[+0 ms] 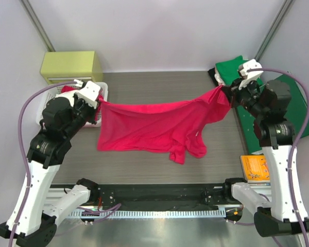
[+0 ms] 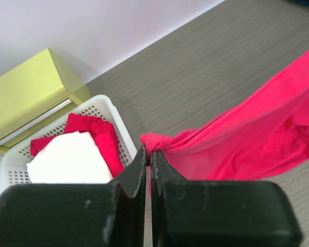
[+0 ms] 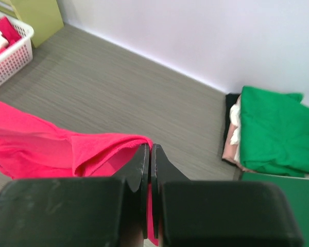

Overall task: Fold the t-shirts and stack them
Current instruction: Flatten out the tshirt

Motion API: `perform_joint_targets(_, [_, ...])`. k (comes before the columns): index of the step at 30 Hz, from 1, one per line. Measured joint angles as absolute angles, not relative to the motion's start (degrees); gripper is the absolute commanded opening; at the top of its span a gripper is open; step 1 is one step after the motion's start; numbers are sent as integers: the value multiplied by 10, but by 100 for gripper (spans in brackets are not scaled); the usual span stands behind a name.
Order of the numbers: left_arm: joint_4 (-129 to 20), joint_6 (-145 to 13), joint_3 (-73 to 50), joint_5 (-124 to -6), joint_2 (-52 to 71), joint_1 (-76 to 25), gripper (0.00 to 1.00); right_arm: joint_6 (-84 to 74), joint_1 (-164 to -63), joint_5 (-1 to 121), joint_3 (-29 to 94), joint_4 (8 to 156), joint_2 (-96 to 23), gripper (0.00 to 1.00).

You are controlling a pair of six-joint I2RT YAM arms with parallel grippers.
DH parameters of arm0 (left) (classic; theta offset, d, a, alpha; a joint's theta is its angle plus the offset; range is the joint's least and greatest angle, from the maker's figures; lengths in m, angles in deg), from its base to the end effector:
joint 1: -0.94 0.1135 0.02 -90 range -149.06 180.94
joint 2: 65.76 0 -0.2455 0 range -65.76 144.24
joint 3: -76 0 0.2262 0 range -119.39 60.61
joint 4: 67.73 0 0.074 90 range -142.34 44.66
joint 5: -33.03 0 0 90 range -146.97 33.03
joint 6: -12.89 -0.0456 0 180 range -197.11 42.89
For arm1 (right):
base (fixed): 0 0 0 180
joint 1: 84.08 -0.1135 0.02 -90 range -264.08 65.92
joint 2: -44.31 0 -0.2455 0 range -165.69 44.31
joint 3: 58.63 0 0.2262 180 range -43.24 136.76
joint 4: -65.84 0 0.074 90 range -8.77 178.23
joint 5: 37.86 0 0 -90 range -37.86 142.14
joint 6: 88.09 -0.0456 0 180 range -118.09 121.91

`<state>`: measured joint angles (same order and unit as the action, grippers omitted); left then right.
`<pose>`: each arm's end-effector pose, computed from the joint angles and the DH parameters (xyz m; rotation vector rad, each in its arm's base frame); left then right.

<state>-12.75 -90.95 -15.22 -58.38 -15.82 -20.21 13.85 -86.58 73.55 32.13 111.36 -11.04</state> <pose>0.1378 -0.0545 0.4223 0.5612 1.7221 -0.1129 0.1785 0.0245 0.4261 -0.4857 1.6701 0.2053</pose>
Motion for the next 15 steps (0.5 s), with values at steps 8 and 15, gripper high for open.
perform_joint_targets(8, [-112,-908,-215,-598,-198,-163,0,153,-866,732,466,1172,-34,1])
perform_joint_targets(15, [-103,-896,-312,-619,-212,-137,0,154,-852,738,584,1184,-1,1])
